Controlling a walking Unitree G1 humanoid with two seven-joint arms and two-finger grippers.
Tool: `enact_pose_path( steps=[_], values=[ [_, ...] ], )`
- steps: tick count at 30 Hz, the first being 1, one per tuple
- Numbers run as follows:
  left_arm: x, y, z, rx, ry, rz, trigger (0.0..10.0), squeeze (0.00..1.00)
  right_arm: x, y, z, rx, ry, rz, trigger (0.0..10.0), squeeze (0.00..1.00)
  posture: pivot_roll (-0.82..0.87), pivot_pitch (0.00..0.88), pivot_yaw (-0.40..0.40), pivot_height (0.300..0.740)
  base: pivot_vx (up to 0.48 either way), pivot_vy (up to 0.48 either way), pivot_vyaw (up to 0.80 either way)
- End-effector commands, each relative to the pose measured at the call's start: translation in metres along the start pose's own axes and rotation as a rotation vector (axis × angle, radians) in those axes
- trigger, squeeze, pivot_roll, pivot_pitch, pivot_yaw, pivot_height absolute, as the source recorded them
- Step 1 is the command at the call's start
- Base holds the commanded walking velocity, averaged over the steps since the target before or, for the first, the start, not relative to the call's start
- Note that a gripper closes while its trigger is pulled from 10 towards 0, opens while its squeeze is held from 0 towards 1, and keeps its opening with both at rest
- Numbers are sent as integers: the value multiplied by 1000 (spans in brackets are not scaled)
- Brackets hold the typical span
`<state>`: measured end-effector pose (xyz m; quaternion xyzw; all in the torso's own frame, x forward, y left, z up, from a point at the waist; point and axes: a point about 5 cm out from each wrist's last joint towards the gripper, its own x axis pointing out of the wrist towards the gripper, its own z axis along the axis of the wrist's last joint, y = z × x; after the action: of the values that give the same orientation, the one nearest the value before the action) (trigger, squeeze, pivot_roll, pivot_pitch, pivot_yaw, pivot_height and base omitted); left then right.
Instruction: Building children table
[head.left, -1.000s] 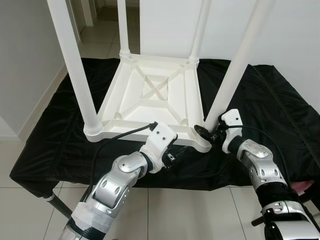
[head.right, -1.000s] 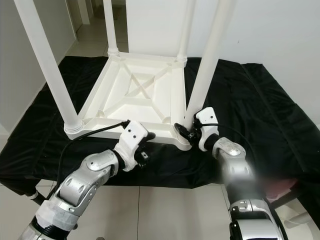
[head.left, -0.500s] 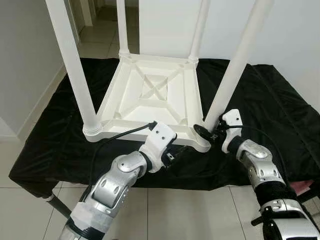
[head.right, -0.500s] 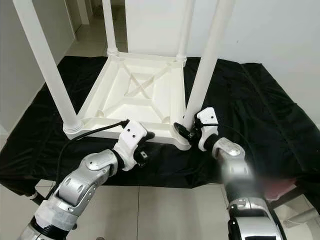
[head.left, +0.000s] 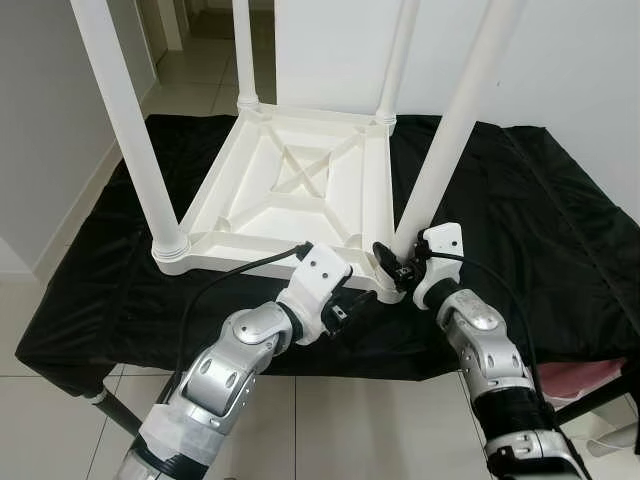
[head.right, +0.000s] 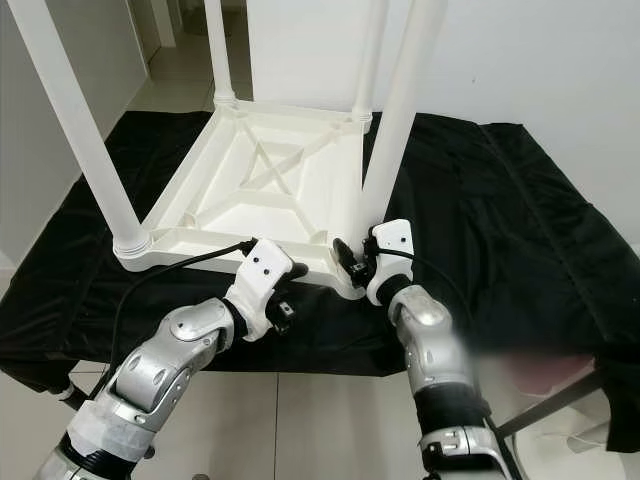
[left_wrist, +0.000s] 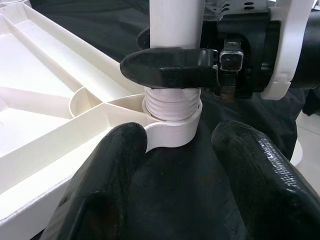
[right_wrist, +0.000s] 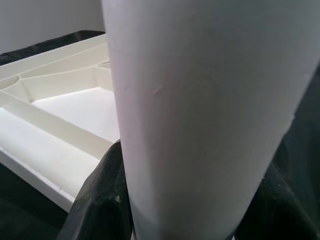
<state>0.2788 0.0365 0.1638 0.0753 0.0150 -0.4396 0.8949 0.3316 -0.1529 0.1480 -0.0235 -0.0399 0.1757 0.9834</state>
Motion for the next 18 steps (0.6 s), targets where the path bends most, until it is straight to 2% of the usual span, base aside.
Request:
enact_pose_path(
  steps=[1, 2, 3, 4, 5, 6, 8, 9, 11, 14, 15, 18],
  values=[
    [-1, -1, 0, 2, 8, -15, 10000, 0, -2, -5, -1, 30, 4, -64, 10000, 0, -31, 53, -3, 740, 0, 0, 0],
    [-1, -1, 0, 2, 8, -15, 10000, 0, -2, -5, -1, 30, 4, -64, 10000, 0, -31, 53, -3, 740, 0, 0, 0],
    [-2, -2, 0, 0, 9, -16, 10000, 0, -5, -8, -2, 38, 13, -143, 10000, 0, -33, 55, -4, 740, 0, 0, 0],
    [-2, -2, 0, 0, 9, -16, 10000, 0, -5, -8, -2, 38, 13, -143, 10000, 0, -33, 55, -4, 740, 0, 0, 0],
    [-2, -2, -1, -1, 10, -15, 10000, 0, -8, -8, -5, 56, 20, -239, 10000, 0, -32, 54, -7, 740, 0, 0, 0],
    [-2, -2, -1, -1, 10, -15, 10000, 0, -8, -8, -5, 56, 20, -239, 10000, 0, -32, 54, -7, 740, 0, 0, 0],
    [-1, -2, 0, -3, 7, -14, 10000, 0, -14, -3, -9, 84, 30, -371, 10000, 0, -31, 52, -9, 740, 0, 0, 0],
    [-1, -2, 0, -3, 7, -14, 10000, 0, -14, -3, -9, 84, 30, -371, 10000, 0, -31, 52, -9, 740, 0, 0, 0],
    [-1, -2, 0, -3, 5, -11, 10000, 0, -17, 6, -9, 110, 37, -496, 10000, 0, -29, 48, -15, 740, 0, 0, 0],
    [-1, -2, 0, -2, 4, -10, 10000, 0, -18, 9, -9, 120, 39, -544, 10000, 0, -27, 44, -18, 740, 0, 0, 0],
    [-1, -2, 0, -2, 4, -8, 10000, 0, -19, 8, -8, 115, 37, -596, 10000, 0, -25, 42, -21, 740, 0, 0, 0],
    [0, -2, 0, -2, 3, -7, 10000, 0, -17, 10, -6, 126, 37, -614, 10000, 0, -26, 37, -23, 740, 0, 0, 0]
  ],
)
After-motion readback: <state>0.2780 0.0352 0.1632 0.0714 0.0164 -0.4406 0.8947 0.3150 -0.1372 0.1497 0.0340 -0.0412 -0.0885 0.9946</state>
